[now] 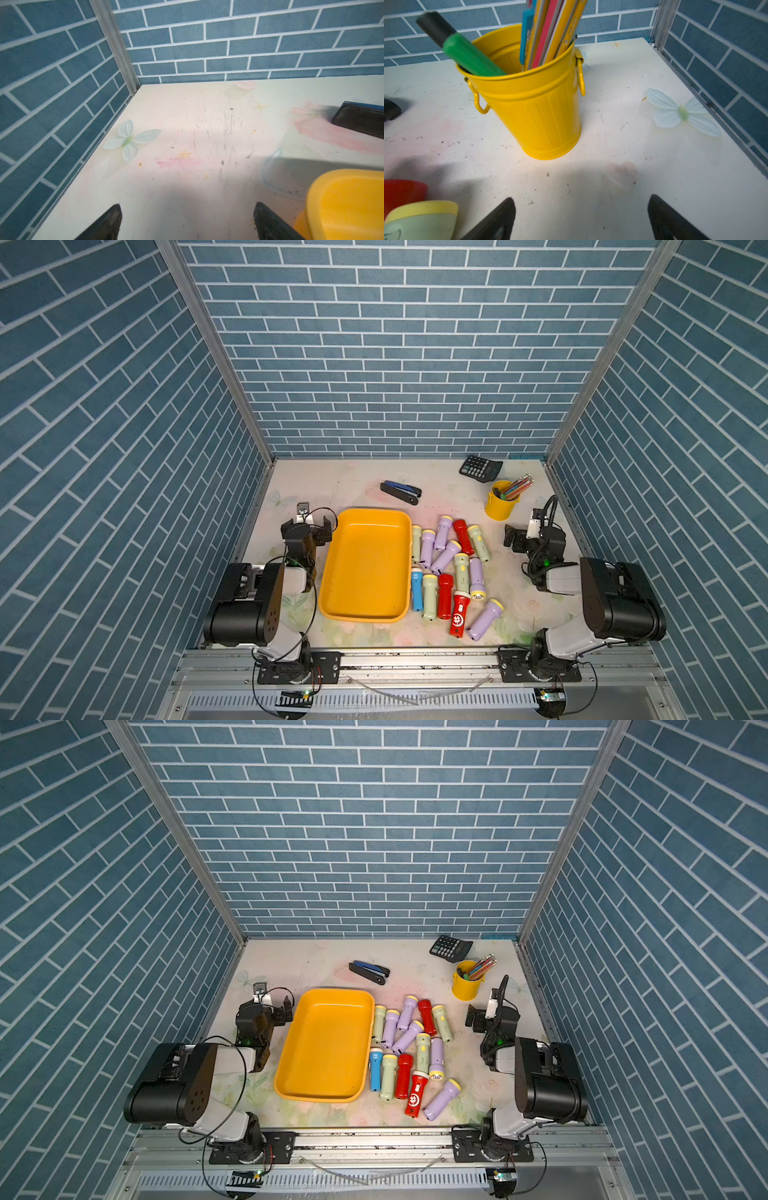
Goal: Put the flashlights into the storage boxes
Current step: Pick up the flashlight from the center of the board.
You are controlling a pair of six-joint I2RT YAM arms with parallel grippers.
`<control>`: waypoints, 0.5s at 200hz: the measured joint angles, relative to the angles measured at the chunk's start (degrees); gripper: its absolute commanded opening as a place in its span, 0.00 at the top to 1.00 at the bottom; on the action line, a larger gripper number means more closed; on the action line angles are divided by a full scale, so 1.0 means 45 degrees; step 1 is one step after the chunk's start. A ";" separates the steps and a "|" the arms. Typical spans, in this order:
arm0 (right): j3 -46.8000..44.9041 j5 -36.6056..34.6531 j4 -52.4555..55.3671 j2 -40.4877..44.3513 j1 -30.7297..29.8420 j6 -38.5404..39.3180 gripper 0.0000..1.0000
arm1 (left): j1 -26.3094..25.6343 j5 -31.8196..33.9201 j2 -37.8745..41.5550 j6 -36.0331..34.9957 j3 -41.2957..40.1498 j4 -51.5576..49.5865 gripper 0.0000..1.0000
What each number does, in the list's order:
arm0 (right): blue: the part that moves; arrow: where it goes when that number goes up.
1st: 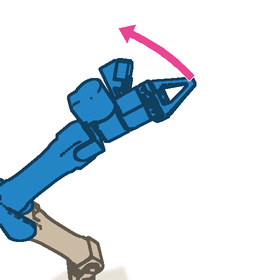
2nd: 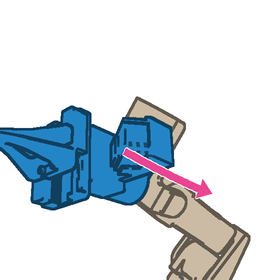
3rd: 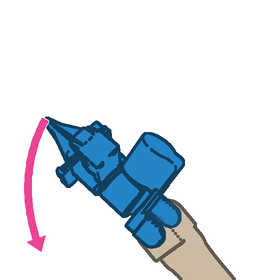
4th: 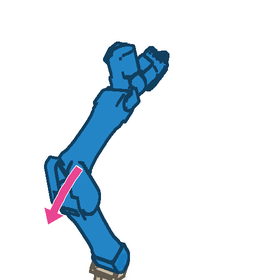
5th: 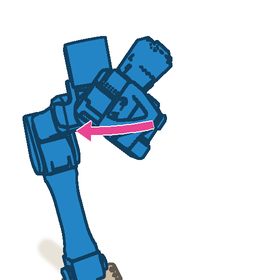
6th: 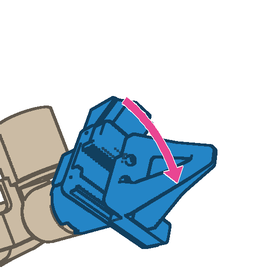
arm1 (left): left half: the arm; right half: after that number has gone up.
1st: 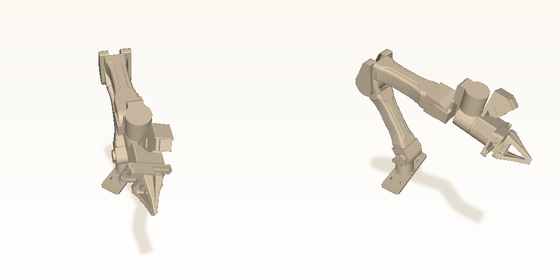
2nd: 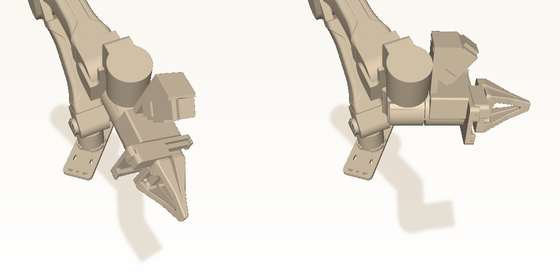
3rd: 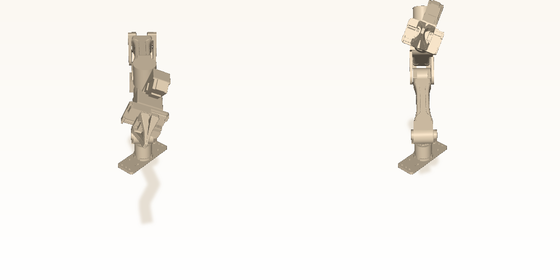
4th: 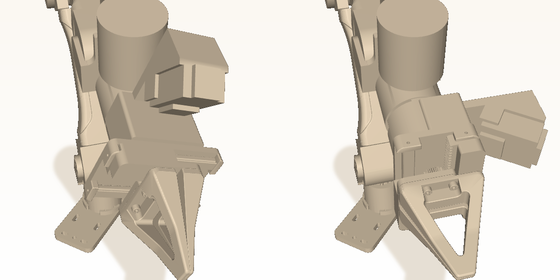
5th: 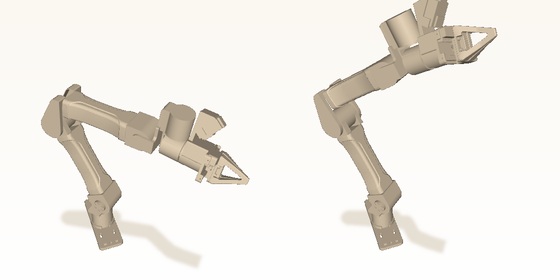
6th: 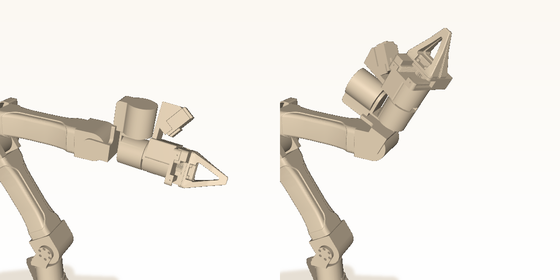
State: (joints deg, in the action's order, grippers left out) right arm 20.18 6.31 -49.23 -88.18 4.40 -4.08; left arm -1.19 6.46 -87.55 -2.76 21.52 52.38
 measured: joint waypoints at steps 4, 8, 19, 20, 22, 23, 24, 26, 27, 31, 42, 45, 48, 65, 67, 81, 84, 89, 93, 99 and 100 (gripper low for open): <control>0.0000 0.0000 -0.0005 0.0000 0.0000 0.0000 0.01 | -0.0024 -0.0063 0.0000 -0.0024 0.0010 -0.0024 0.00; 0.0000 0.0000 0.0000 0.0000 0.0000 0.0000 0.01 | -0.0044 -0.0121 0.0000 -0.0053 0.0015 -0.0034 0.00; 0.0000 0.0000 -0.0005 0.0000 0.0000 0.0000 0.01 | -0.0058 -0.0272 0.0000 -0.0083 0.0015 -0.0053 0.00; 0.0000 0.0000 -0.0005 0.0000 0.0000 0.0000 0.01 | -0.0063 -0.0272 0.0000 -0.0087 0.0015 -0.0053 0.00; 0.0000 0.0000 0.0000 0.0000 0.0000 0.0000 0.01 | -0.0063 -0.0296 0.0000 -0.0097 0.0015 -0.0053 0.00; 0.0000 0.0000 0.0000 0.0000 0.0000 0.0000 0.01 | -0.0063 -0.0296 0.0000 -0.0102 0.0015 -0.0053 0.00; 0.0000 0.0000 0.0000 0.0000 0.0000 0.0000 0.01 | -0.0063 -0.0311 0.0000 -0.0107 0.0015 -0.0053 0.00; 0.0000 0.0005 0.0000 0.0000 0.0000 0.0000 0.01 | -0.0063 -0.0330 0.0000 -0.0107 0.0015 -0.0053 0.00; 0.0000 0.0005 0.0000 0.0000 0.0000 0.0000 0.01 | -0.0063 -0.0330 0.0000 -0.0112 0.0015 -0.0053 0.00; 0.0000 0.0000 0.0000 0.0000 0.0000 0.0000 0.01 | -0.0063 -0.0359 0.0000 -0.0121 0.0015 -0.0053 0.00; 0.0000 0.0000 0.0000 0.0000 0.0000 0.0000 0.01 | -0.0063 -0.0403 0.0000 -0.0136 0.0015 -0.0058 0.00; 0.0000 0.0000 0.0000 0.0000 0.0000 0.0000 0.01 | -0.0063 -0.0413 0.0000 -0.0141 0.0015 -0.0058 0.00; 0.0000 0.0000 0.0000 0.0000 0.0000 0.0000 0.01 | -0.0063 -0.0418 0.0000 -0.0141 0.0015 -0.0058 0.00; 0.0000 0.0000 0.0000 0.0000 0.0000 0.0000 0.01 | -0.0063 -0.0461 0.0000 -0.0155 0.0015 -0.0053 0.00; 0.0000 0.0000 0.0000 0.0000 0.0000 0.0000 0.01 | -0.0063 -0.0461 0.0000 -0.0155 0.0015 -0.0058 0.00; 0.0000 0.0000 0.0000 0.0000 0.0000 0.0000 0.01 | -0.0063 -0.0481 0.0000 -0.0160 0.0015 -0.0058 0.00; 0.0000 0.0000 0.0000 0.0000 0.0000 0.0000 0.01 | -0.0063 -0.0495 0.0000 -0.0160 0.0015 -0.0058 0.00; 0.0000 0.0000 0.0000 0.0000 0.0000 0.0000 0.01 | -0.0063 -0.0510 0.0000 -0.0160 0.0015 -0.0063 0.00; 0.0000 0.0000 0.0000 0.0000 0.0000 0.0000 0.01 | -0.0063 -0.0515 0.0000 -0.0160 0.0015 -0.0063 0.00; 0.0000 0.0000 0.0000 0.0000 0.0000 0.0000 0.01 | -0.0063 -0.0520 0.0000 -0.0160 0.0015 -0.0068 0.00; 0.0000 0.0000 -0.0005 0.0000 0.0000 0.0000 0.01 | -0.0063 -0.0520 0.0000 -0.0165 0.0015 -0.0068 0.00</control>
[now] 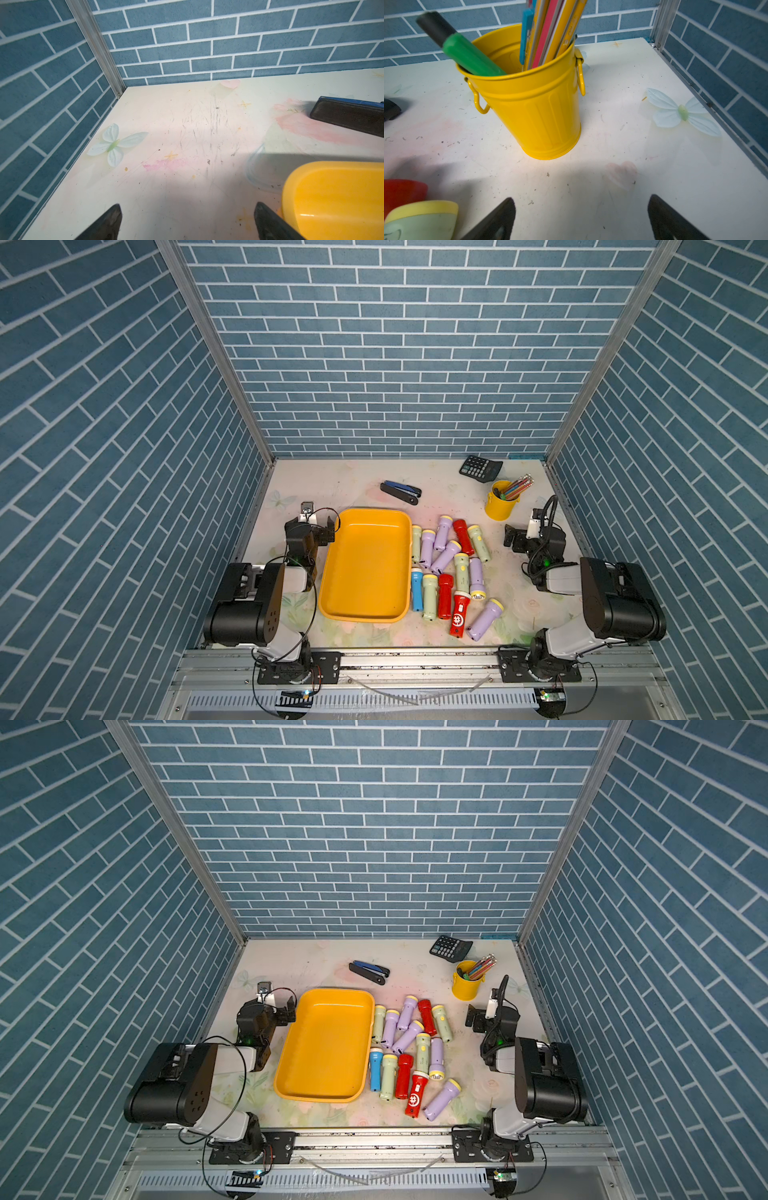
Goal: Put the flashlights into the storage boxes
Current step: Pick up the flashlight from the center of the board.
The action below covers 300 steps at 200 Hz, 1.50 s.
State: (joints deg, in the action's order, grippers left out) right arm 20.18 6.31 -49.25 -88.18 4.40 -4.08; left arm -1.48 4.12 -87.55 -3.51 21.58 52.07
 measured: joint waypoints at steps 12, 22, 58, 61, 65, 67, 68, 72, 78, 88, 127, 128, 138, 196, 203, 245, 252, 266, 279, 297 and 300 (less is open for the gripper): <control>0.0000 0.0000 0.0005 0.0000 0.0000 0.0000 0.01 | 0.0000 -0.0029 0.0000 0.0000 0.0005 -0.0005 0.00; 0.0000 0.0000 0.0005 0.0000 0.0000 0.0000 0.01 | 0.0000 -0.0044 0.0000 0.0000 0.0005 -0.0019 0.00; 0.0000 0.0000 0.0005 0.0000 0.0000 0.0000 0.01 | 0.0000 -0.0083 0.0000 0.0005 0.0010 -0.0039 0.00; 0.0000 0.0000 0.0005 0.0000 0.0000 0.0000 0.01 | 0.0000 -0.0083 0.0000 0.0005 0.0010 -0.0039 0.00; 0.0000 0.0000 0.0000 0.0000 0.0000 0.0000 0.01 | 0.0000 -0.0083 0.0000 0.0005 0.0010 -0.0039 0.00; 0.0000 0.0000 0.0005 0.0000 0.0000 0.0000 0.01 | 0.0000 -0.0087 0.0000 0.0005 0.0010 -0.0039 0.00; 0.0000 0.0000 0.0005 0.0000 0.0000 0.0000 0.01 | 0.0000 -0.0087 0.0000 0.0005 0.0010 -0.0039 0.00; 0.0000 0.0000 0.0005 0.0000 0.0000 0.0000 0.01 | 0.0000 -0.0087 0.0000 0.0005 0.0010 -0.0039 0.00; 0.0000 0.0000 0.0005 0.0000 0.0000 0.0000 0.01 | 0.0000 -0.0087 0.0000 0.0005 0.0010 -0.0044 0.00; 0.0000 0.0000 0.0005 0.0000 0.0000 0.0000 0.01 | 0.0000 -0.0087 0.0000 0.0005 0.0010 -0.0049 0.00; 0.0010 0.0000 0.0044 0.0000 0.0000 0.0000 0.01 | 0.0000 -0.0087 0.0000 0.0005 0.0005 0.0000 0.00; 0.0015 0.0000 0.0053 0.0000 0.0000 0.0000 0.01 | 0.0000 -0.0087 0.0000 0.0005 0.0005 0.0010 0.00; 0.0117 0.0005 0.0340 0.0039 0.0000 0.0005 0.01 | 0.0000 -0.0073 0.0005 0.0010 -0.0078 0.0131 0.00; 0.3177 0.0262 0.5751 0.2662 -0.0005 -0.0481 0.01 | 0.0000 0.0515 0.2511 0.0097 -0.0262 -0.1666 0.05; 0.3512 0.0296 0.6334 0.3011 -0.0005 -0.0680 0.01 | 0.0000 0.0583 0.3070 0.0160 -0.0058 -0.2244 0.07; 0.5459 0.0180 1.0681 0.4090 -0.0393 -0.2263 0.01 | -0.0015 -0.0126 0.5421 0.1316 0.2929 -0.6795 0.19; 0.5688 0.0126 1.1317 0.4129 -0.0607 -0.2409 0.01 | -0.0015 -0.0413 0.5557 0.1593 0.3468 -0.7451 0.20; 0.6028 -0.0063 1.2556 0.4172 -0.1307 -0.2589 0.01 | -0.0097 -0.1035 0.5629 0.2089 0.4464 -0.8845 0.22; 0.6159 -0.0301 1.3488 0.4172 -0.2108 -0.2676 0.01 | -0.0389 -0.1438 0.5595 0.2472 0.5187 -1.0083 0.24; 0.6222 -0.0457 1.4722 0.4143 -0.3274 -0.2773 0.01 | -0.1122 -0.1744 0.5527 0.2837 0.5756 -1.1448 0.24; 0.6232 -0.0442 1.4882 0.4119 -0.3424 -0.2783 0.01 | -0.1287 -0.1778 0.5503 0.2880 0.5829 -1.1672 0.24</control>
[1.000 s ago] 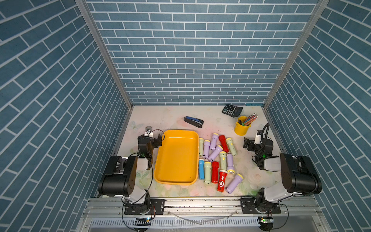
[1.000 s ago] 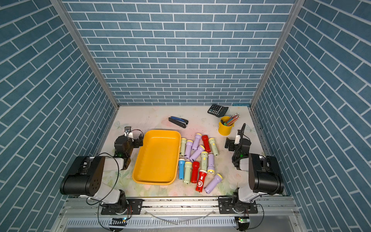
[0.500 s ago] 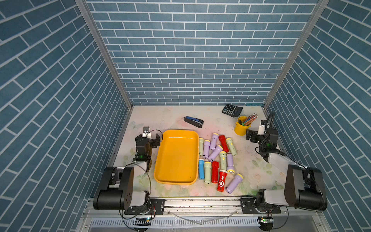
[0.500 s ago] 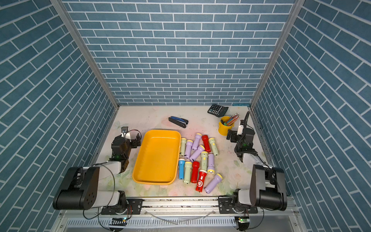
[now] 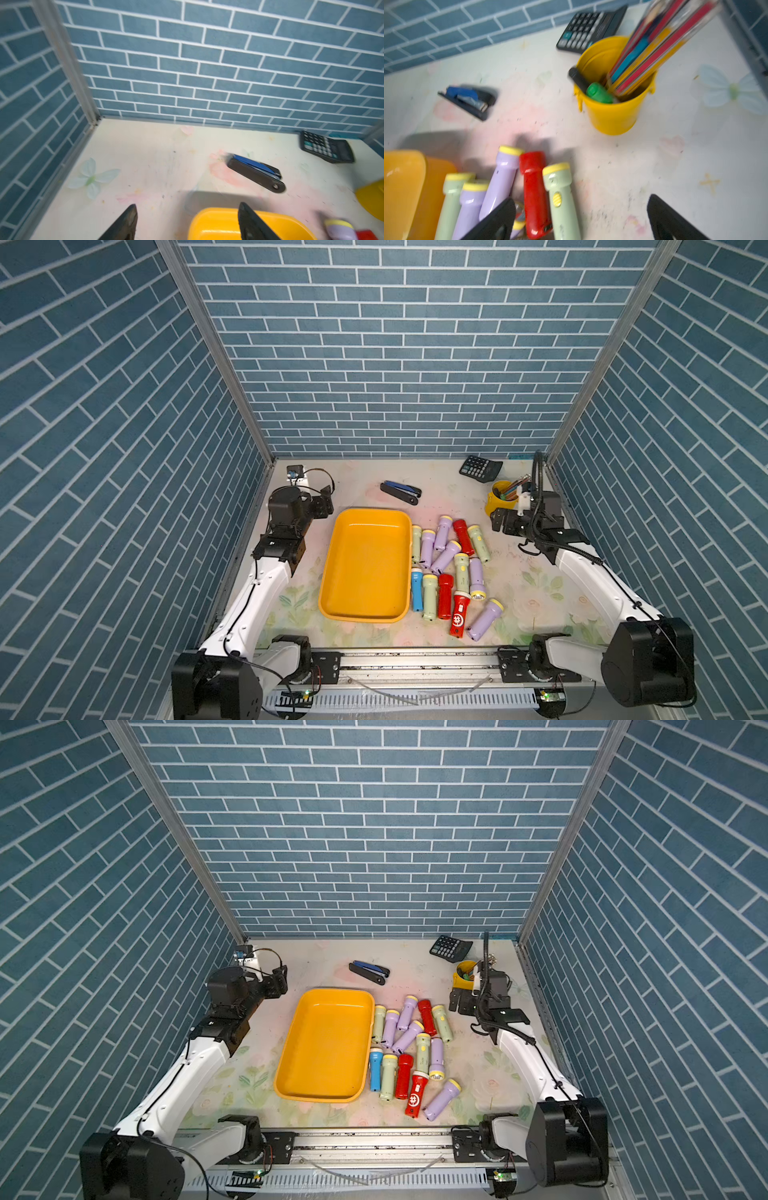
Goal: Put the flashlights into the storage boxes
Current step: Pick up the flashlight from the center of the board.
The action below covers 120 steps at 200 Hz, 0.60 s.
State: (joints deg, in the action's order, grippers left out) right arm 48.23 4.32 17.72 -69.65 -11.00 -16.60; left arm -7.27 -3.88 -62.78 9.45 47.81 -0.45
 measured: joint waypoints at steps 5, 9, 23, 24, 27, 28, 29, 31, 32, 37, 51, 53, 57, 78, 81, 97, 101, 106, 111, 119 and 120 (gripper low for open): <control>0.0019 -0.0010 0.0277 -0.0039 -0.0189 -0.0029 0.01 | -0.0321 -0.0024 -0.0063 0.0024 0.0141 -0.0389 0.24; 0.0044 -0.0015 0.0510 -0.0097 -0.0335 -0.0029 0.01 | -0.0559 0.0005 -0.0121 0.0039 0.0257 -0.0690 0.24; 0.0277 -0.0053 0.1355 -0.0457 -0.0617 -0.0083 0.01 | -0.1433 -0.0005 -0.0398 0.0044 0.0661 -0.1569 0.24; 0.0287 -0.0053 0.1394 -0.0486 -0.0627 -0.0092 0.01 | -0.1472 -0.0005 -0.0418 0.0049 0.0685 -0.1608 0.25; 0.0364 -0.0063 0.1564 -0.0597 -0.0665 -0.0107 0.01 | -0.1656 -0.0010 -0.0495 0.0049 0.0777 -0.1787 0.25; 0.0408 -0.0073 0.1666 -0.0651 -0.0680 -0.0121 0.01 | -0.1695 -0.0010 -0.0515 0.0053 0.0801 -0.1836 0.25; 0.0432 -0.0078 0.1710 -0.0680 -0.0685 -0.0126 0.01 | -0.1778 -0.0005 -0.0549 0.0049 0.0845 -0.1933 0.25; 0.0486 -0.0087 0.1831 -0.0767 -0.0709 -0.0136 0.01 | -0.1846 0.0000 -0.0583 0.0053 0.0889 -0.2006 0.25; 0.0505 -0.0092 0.1875 -0.0801 -0.0719 -0.0136 0.01 | -0.1880 -0.0005 -0.0597 0.0058 0.0908 -0.2045 0.26; 0.0636 -0.0107 0.2132 -0.0996 -0.0753 -0.0151 0.01 | -0.2108 -0.0010 -0.0729 0.0073 0.1059 -0.2317 0.27; 0.0879 -0.0117 0.2710 -0.1477 -0.0801 -0.0151 0.01 | -0.2458 -0.0010 -0.1025 0.0155 0.1370 -0.2905 0.29; 0.0894 -0.0117 0.2754 -0.1535 -0.0801 -0.0146 0.01 | -0.2492 -0.0010 -0.1078 0.0180 0.1404 -0.2977 0.29; 0.0937 -0.0121 0.2900 -0.1666 -0.0806 -0.0131 0.01 | -0.2550 -0.0005 -0.1156 0.0199 0.1462 -0.3099 0.30; 0.1161 -0.0078 0.3541 -0.2443 -0.0806 0.0034 0.07 | -0.2773 0.0029 -0.1477 0.0379 0.1535 -0.3560 0.31; 0.1219 -0.0049 0.3648 -0.2599 -0.0806 0.0131 0.08 | -0.2807 0.0039 -0.1511 0.0389 0.1535 -0.3628 0.31; 0.1627 0.0005 0.4124 -0.3400 -0.0806 0.0403 0.15 | -0.2948 0.0092 -0.1613 0.0476 0.1535 -0.3779 0.31; 0.1724 0.0039 0.4211 -0.3585 -0.0806 0.0481 0.17 | -0.2973 0.0107 -0.1613 0.0486 0.1535 -0.3803 0.31; 0.1875 0.0136 0.4357 -0.3827 -0.0806 0.0583 0.19 | -0.3002 0.0146 -0.1613 0.0510 0.1535 -0.3823 0.31; 0.1987 0.0204 0.4444 -0.4012 -0.0806 0.0661 0.21 | -0.3021 0.0180 -0.1608 0.0525 0.1535 -0.3827 0.31; 0.2171 0.0345 0.4605 -0.4318 -0.0806 0.0801 0.24 | -0.3041 0.0238 -0.1608 0.0549 0.1535 -0.3832 0.31; 0.2186 0.0345 0.4614 -0.4337 -0.0806 0.0826 0.24 | -0.3041 0.0238 -0.1608 0.0554 0.1535 -0.3832 0.31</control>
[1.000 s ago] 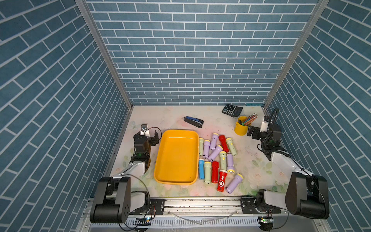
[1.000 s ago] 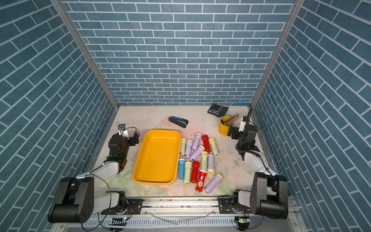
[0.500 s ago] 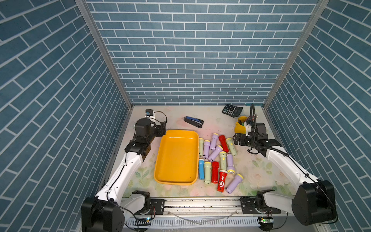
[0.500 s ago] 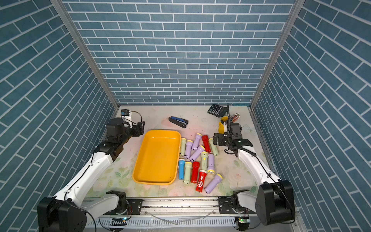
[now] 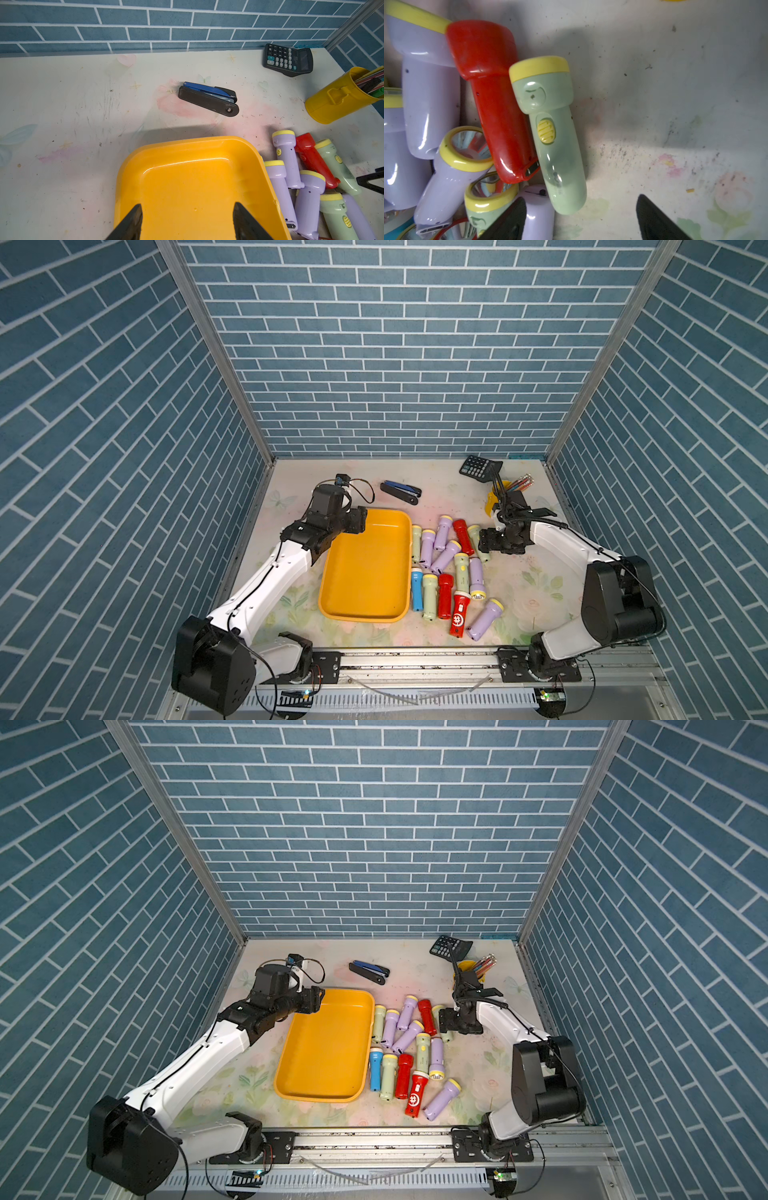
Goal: Put the flashlights into the storage boxes
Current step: Pick up the flashlight from the center of the board.
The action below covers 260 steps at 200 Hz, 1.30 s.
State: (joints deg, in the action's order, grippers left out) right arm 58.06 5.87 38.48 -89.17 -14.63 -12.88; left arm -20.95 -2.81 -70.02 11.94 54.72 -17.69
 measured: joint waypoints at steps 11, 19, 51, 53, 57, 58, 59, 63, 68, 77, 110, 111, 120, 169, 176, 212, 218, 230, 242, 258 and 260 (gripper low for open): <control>0.0175 0.0175 0.0131 -0.0277 0.0000 0.0146 0.25 | 0.0000 0.0044 0.0000 0.0039 0.0000 0.0000 0.31; 0.0262 0.0277 0.0194 -0.0413 0.0000 0.0219 0.27 | 0.0000 0.0049 0.0000 0.0068 0.0000 0.0010 0.31; 0.0457 0.0442 0.0359 -0.0884 0.0000 0.0525 0.37 | 0.0000 0.0078 -0.0015 0.0296 -0.0039 0.0049 0.33; 0.0471 0.0442 0.0364 -0.0928 0.0000 0.0529 0.37 | 0.0000 0.0087 -0.0015 0.0311 -0.0049 0.0058 0.33; 0.0505 0.0432 0.0364 -0.1005 0.0000 0.0588 0.38 | 0.0000 0.0092 -0.0015 0.0359 -0.0063 0.0092 0.33; 0.0510 0.0432 0.0364 -0.1020 0.0000 0.0578 0.38 | 0.0000 0.0092 -0.0019 0.0364 -0.0063 0.0097 0.33; 0.0515 0.0432 0.0359 -0.1039 0.0000 0.0583 0.39 | 0.0000 0.0097 -0.0019 0.0374 -0.0068 0.0097 0.33; 0.0544 0.0423 0.0355 -0.1137 0.0000 0.0617 0.40 | 0.0000 0.0097 -0.0029 0.0403 -0.0073 0.0102 0.33; 0.0559 0.0418 0.0345 -0.1239 0.0000 0.0651 0.41 | 0.0000 0.0092 -0.0034 0.0466 -0.0078 0.0112 0.33; 0.0568 0.0418 0.0340 -0.1438 0.0000 0.0661 0.43 | 0.0000 0.0087 -0.0063 0.0559 -0.0087 0.0155 0.33; 0.0612 0.0427 0.0345 -0.2089 0.0000 0.0840 0.49 | -0.0010 0.0039 -0.0301 0.0685 -0.0087 0.0214 0.34; 0.0617 0.0423 0.0345 -0.2108 0.0000 0.0831 0.49 | -0.0010 0.0039 -0.0311 0.0690 -0.0087 0.0219 0.34; 0.0675 0.0418 0.0340 -0.2254 0.0000 0.0884 0.52 | -0.0019 0.0039 -0.0359 0.0724 -0.0087 0.0219 0.35; 0.0719 0.0277 0.0087 -0.2346 0.0000 0.1064 0.67 | -0.0083 -0.0010 -0.0384 0.0855 -0.0087 0.0097 0.36; 0.0704 0.0243 -0.0010 -0.2293 0.0000 0.1073 0.68 | -0.0087 -0.0073 -0.0384 0.0860 -0.0087 0.0078 0.36; 0.0257 0.0253 -0.0471 -0.0588 0.0000 0.1020 0.72 | -0.0102 -0.0811 -0.0384 0.0860 -0.0068 0.0058 0.37; 0.0102 0.0311 -0.0588 -0.0078 0.0000 0.0947 0.72 | -0.0102 -0.1010 -0.0384 0.0865 -0.0039 0.0034 0.37; -0.0219 0.0529 -0.0918 0.0991 -0.0005 0.0816 0.73 | -0.0102 -0.1375 -0.0379 0.0865 0.0019 0.0044 0.38; -0.0573 0.0860 -0.1350 0.1982 -0.0034 0.0597 0.74 | -0.0102 -0.1821 -0.0364 0.0869 0.0039 0.0107 0.38; -0.1088 0.1428 -0.2127 0.3021 -0.0175 0.0194 0.75 | -0.0102 -0.2613 -0.0335 0.0855 0.0039 0.0199 0.38; -0.1166 0.1511 -0.2244 0.3133 -0.0204 0.0170 0.75 | -0.0102 -0.2715 -0.0330 0.0860 0.0039 0.0223 0.38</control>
State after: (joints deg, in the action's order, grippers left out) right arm 52.82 12.67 28.38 -75.07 -15.55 -12.12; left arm -21.41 -15.03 -71.50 15.81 54.89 -16.69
